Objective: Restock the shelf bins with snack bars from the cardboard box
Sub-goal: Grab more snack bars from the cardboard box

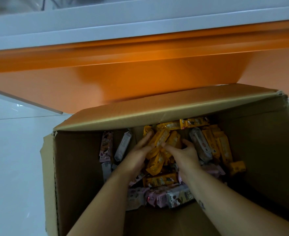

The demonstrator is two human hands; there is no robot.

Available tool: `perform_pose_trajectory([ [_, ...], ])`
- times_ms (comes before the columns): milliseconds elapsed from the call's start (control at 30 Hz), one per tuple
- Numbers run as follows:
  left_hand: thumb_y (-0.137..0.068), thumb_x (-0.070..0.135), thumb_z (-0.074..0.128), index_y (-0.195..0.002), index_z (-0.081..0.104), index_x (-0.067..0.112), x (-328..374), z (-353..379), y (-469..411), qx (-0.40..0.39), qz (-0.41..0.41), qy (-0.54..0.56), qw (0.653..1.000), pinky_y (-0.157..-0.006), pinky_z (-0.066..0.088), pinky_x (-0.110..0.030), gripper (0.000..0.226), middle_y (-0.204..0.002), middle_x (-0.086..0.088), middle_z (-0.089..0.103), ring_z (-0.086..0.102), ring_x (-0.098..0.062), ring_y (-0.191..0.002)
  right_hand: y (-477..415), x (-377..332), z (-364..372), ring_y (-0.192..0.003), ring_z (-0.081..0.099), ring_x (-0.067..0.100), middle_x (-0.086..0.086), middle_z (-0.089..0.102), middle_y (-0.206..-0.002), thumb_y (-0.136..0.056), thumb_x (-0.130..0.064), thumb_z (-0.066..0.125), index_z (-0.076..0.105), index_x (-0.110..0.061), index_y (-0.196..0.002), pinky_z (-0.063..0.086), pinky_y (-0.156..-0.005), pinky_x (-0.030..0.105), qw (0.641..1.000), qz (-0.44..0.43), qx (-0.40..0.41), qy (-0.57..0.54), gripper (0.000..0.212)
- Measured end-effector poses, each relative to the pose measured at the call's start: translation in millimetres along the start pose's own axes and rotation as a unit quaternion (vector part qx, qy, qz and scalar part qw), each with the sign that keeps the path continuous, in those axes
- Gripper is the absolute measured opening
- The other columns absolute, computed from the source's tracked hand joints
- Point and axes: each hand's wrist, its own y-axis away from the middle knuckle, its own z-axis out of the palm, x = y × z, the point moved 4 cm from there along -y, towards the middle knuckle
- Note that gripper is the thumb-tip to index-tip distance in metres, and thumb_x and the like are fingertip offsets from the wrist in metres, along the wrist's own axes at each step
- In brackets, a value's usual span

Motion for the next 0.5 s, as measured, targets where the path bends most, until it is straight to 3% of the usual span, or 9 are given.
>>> perform_pose_trajectory([
  [100,-0.083,0.033,0.065,-0.143,0.03,0.044,-3.9,-3.1,0.7,0.012,0.01,0.018,1.0,-0.111,0.033,-0.046,0.071,-0.149,0.003,0.038,0.042,-0.02,-0.132,-0.5,-2.5,-1.0,-0.125,0.047,0.031,0.009,0.043,-0.141,-0.063,-0.032,0.087,0.034,-0.015,-0.145,0.041,-0.1,0.046,1.0,-0.005,-0.011,0.002,0.099],
  [200,-0.088,0.021,0.064,-0.136,0.039,0.038,-9.8,1.1,-1.1,0.011,-0.002,-0.01,1.0,-0.095,0.049,-0.035,0.057,-0.128,0.003,0.058,0.058,-0.016,-0.113,4.4,-8.2,-1.2,-0.118,0.051,0.027,-0.001,0.053,-0.119,-0.072,-0.025,0.082,0.044,-0.012,-0.137,0.043,-0.093,0.042,0.999,-0.021,-0.032,-0.006,0.077],
  [267,-0.091,0.015,0.062,-0.136,0.044,0.032,-14.0,3.3,-1.5,0.015,-0.004,-0.024,1.0,-0.094,0.051,-0.037,0.052,-0.117,0.002,0.065,0.063,-0.016,-0.107,8.6,-10.8,-0.8,-0.107,0.057,0.022,0.0,0.06,-0.114,-0.072,-0.025,0.082,0.051,-0.013,-0.13,0.047,-0.091,0.038,0.999,-0.039,-0.034,0.008,0.066],
  [500,-0.089,0.028,0.06,-0.139,0.038,0.044,-10.1,9.9,-2.7,-0.002,0.008,-0.043,0.999,-0.102,0.046,-0.039,0.057,-0.127,0.007,0.059,0.058,-0.012,-0.114,12.7,-14.1,0.5,-0.108,0.059,0.019,-0.004,0.061,-0.113,-0.082,-0.026,0.073,0.052,-0.034,-0.125,0.049,-0.096,0.044,0.994,-0.059,-0.092,-0.013,0.048],
])
